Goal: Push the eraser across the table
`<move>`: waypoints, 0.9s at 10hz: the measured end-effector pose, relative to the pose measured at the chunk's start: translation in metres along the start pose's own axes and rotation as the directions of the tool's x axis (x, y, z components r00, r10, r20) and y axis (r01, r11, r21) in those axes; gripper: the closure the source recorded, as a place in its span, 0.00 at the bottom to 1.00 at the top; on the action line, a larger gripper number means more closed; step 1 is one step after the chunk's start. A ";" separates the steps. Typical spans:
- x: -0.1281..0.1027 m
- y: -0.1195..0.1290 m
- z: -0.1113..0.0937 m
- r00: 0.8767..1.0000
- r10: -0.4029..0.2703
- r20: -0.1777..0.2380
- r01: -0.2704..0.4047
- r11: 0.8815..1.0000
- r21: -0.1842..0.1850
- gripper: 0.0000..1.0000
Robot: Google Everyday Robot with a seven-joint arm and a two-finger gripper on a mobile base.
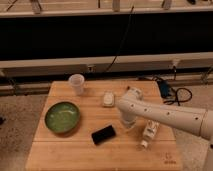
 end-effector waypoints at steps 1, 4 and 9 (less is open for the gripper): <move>-0.002 -0.001 0.002 1.000 -0.016 0.002 0.016 1.000 -0.008 1.00; -0.023 -0.008 0.005 0.997 -0.071 0.002 0.071 0.997 -0.026 1.00; -0.071 -0.021 0.007 0.983 -0.184 -0.006 0.183 0.982 -0.050 1.00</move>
